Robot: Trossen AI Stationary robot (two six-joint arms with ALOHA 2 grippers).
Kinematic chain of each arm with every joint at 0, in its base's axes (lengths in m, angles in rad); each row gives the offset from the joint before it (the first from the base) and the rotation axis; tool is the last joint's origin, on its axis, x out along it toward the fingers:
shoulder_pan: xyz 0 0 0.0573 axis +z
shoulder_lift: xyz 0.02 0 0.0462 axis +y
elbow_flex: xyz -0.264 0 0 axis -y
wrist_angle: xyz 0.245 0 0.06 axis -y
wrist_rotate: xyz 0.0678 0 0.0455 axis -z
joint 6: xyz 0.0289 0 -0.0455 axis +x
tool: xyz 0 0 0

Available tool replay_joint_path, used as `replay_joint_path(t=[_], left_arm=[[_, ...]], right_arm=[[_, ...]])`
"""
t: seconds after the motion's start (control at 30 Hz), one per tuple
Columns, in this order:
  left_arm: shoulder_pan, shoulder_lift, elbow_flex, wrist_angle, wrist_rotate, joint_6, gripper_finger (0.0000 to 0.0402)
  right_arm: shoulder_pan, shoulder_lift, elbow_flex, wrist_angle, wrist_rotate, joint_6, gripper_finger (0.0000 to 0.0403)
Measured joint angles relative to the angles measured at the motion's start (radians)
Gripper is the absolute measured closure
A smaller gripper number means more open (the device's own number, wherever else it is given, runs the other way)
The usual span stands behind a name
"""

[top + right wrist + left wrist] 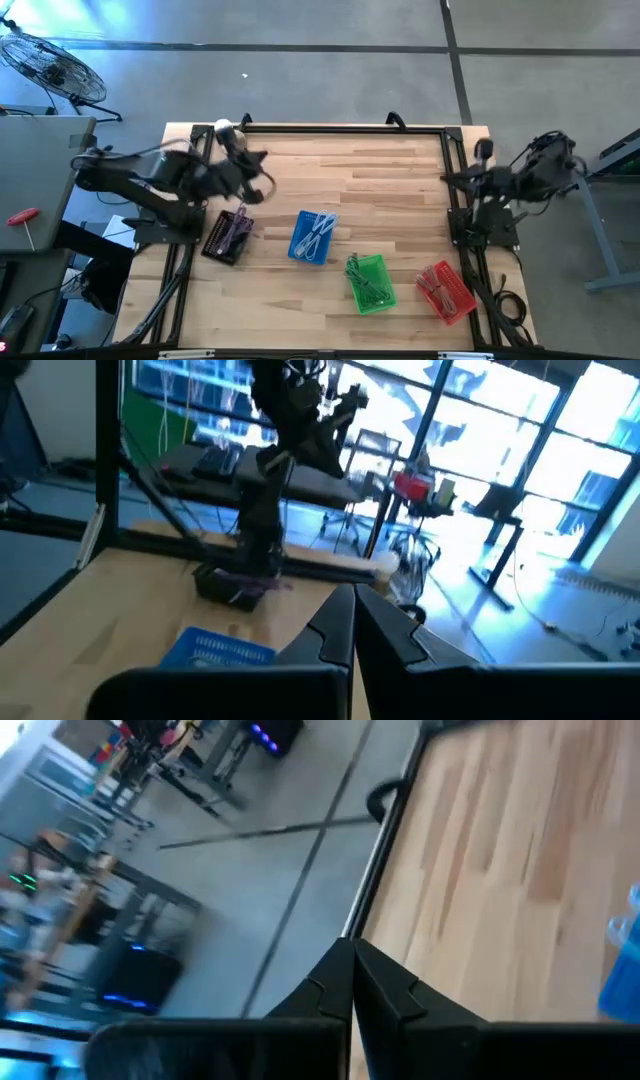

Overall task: Pick & Place USB Port
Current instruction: Return to Home Position

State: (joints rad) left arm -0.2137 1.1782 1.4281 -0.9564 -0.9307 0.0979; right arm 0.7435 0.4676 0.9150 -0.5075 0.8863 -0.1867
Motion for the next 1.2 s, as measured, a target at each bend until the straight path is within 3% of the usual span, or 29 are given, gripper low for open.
replay_joint_path(t=[0.13, 0.3, 0.47, 0.63, 0.9, 1.03, 1.2], left_arm=[[0.052, -0.087, 0.0, 0.063, 0.064, -0.005, 0.04], [0.078, -0.205, -0.078, 0.156, 0.106, 0.006, 0.0401], [0.076, -0.382, -0.246, 0.196, 0.022, -0.032, 0.0401], [0.076, -0.599, -0.488, 0.39, 0.09, -0.071, 0.0401], [0.076, -0.83, -0.793, 0.623, 0.126, -0.078, 0.0401], [0.076, -0.866, -0.866, 0.651, 0.166, -0.129, 0.0402], [0.076, -0.868, -0.926, 0.671, 0.2, -0.175, 0.0401]], right_arm=[[-0.015, -0.131, 0.001, -0.103, -0.024, -0.031, 0.0402], [-0.018, -0.291, 0.001, -0.253, -0.029, 0.071, 0.0402], [-0.009, -0.424, 0.0, -0.311, -0.073, 0.096, 0.0403], [0.017, -0.456, -0.003, -0.348, -0.105, 0.109, 0.0403], [0.103, -0.458, -0.086, -0.061, -0.206, 0.045, 0.0403], [0.153, -0.458, -0.165, -0.009, -0.201, -0.012, 0.0403], [0.197, -0.458, -0.276, 0.014, -0.208, 0.046, 0.0403]])
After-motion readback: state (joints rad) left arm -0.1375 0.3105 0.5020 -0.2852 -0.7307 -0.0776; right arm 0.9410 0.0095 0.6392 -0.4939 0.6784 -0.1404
